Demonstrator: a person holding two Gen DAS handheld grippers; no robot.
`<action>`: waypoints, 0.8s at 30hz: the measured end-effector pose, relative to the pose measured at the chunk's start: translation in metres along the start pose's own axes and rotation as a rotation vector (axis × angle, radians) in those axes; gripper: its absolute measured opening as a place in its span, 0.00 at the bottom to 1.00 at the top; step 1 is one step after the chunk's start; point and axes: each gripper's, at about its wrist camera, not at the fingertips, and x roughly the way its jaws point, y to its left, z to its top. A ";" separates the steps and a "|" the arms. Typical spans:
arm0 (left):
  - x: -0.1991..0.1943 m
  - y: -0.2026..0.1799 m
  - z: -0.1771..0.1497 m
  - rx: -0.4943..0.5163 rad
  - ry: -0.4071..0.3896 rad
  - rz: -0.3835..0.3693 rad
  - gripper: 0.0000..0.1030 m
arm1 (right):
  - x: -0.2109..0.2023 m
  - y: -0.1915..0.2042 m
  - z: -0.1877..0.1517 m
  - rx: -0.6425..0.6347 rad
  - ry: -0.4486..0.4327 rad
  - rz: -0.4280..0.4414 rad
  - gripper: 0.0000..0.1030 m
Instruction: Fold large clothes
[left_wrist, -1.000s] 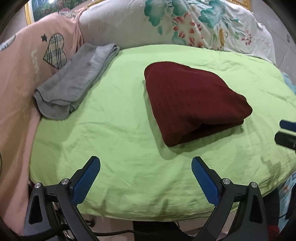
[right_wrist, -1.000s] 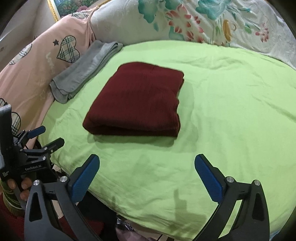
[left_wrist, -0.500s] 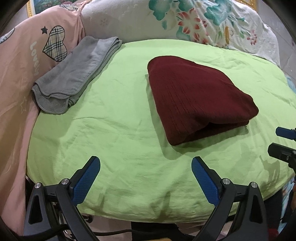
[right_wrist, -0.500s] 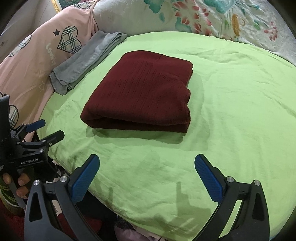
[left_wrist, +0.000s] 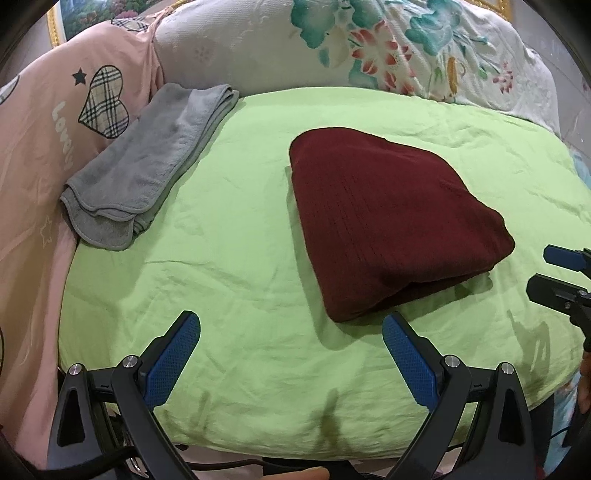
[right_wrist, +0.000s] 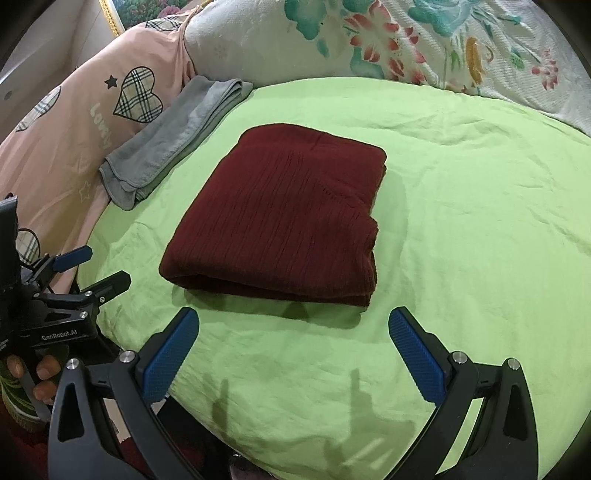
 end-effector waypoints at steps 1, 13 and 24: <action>0.000 -0.002 0.000 0.004 0.000 0.001 0.96 | 0.001 0.000 0.001 -0.005 0.007 0.001 0.99; 0.003 -0.006 0.001 0.006 0.000 -0.012 0.96 | 0.005 0.005 0.005 -0.028 0.010 0.004 0.99; 0.006 -0.002 0.004 -0.013 0.001 -0.027 0.96 | 0.008 0.006 0.008 -0.029 0.012 0.006 0.99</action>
